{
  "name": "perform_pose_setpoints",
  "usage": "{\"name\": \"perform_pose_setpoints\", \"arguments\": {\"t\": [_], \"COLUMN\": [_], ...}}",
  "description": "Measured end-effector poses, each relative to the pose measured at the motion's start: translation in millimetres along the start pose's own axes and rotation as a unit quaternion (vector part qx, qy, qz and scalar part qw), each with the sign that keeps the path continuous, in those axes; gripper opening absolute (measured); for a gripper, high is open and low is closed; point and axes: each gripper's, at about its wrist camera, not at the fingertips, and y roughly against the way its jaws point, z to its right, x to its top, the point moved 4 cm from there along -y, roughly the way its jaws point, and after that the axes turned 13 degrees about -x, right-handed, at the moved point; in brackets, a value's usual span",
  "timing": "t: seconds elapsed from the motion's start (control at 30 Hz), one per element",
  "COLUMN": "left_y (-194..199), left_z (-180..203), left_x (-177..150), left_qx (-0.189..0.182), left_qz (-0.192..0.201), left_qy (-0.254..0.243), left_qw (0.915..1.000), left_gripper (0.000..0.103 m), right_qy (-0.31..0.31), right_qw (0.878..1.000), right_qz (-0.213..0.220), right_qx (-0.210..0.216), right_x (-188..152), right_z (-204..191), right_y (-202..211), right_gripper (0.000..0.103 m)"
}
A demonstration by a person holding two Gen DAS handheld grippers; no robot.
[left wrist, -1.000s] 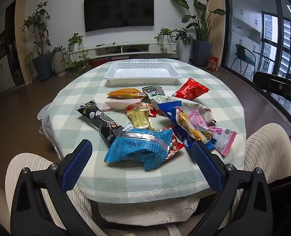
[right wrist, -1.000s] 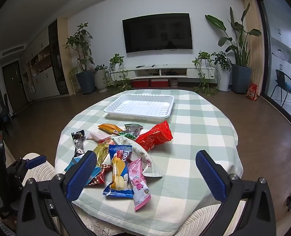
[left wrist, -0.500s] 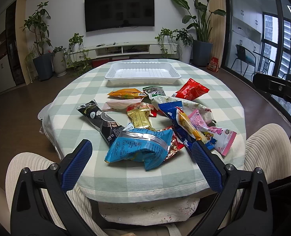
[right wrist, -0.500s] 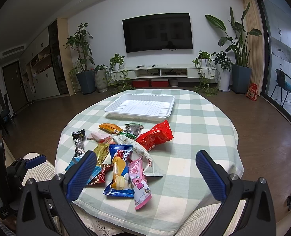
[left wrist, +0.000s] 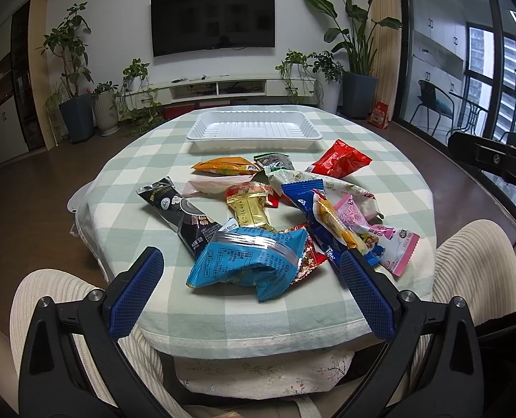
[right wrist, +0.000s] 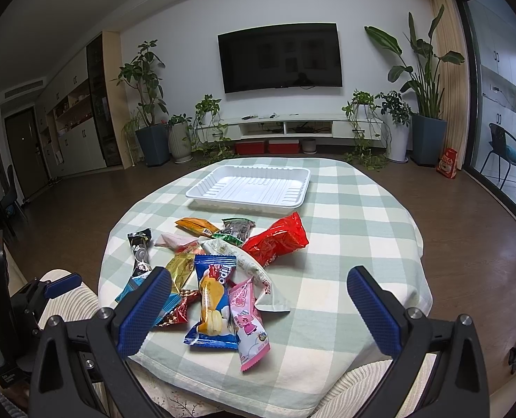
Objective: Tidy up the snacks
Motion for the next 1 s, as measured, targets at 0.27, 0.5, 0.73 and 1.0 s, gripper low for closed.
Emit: {"name": "perform_pose_setpoints", "arguments": {"t": [0.27, 0.5, 0.73, 1.0], "left_y": [-0.1, 0.0, 0.0, -0.1], "left_z": [0.1, 0.1, 0.1, 0.2], "left_x": [0.0, 0.0, 0.0, 0.0], "left_qx": [0.000, -0.001, -0.001, -0.001], "left_qz": [0.000, 0.001, 0.001, 0.001], "left_qy": [0.000, 0.000, 0.001, 0.001], "left_qw": [1.0000, 1.0000, 1.0000, 1.0000], "left_gripper": [0.103, 0.103, 0.103, 0.103], "right_qy": [0.001, 0.001, 0.001, 0.001], "right_qw": [1.000, 1.000, 1.000, 1.000], "right_qz": [0.000, 0.000, 0.000, 0.000], "right_qx": [0.000, 0.000, 0.000, 0.000], "right_x": [-0.1, -0.5, -0.3, 0.0], "right_z": [-0.5, -1.1, -1.8, -2.4], "right_y": [0.5, 1.3, 1.8, 2.2], "right_gripper": [0.103, 0.103, 0.103, 0.103]}}
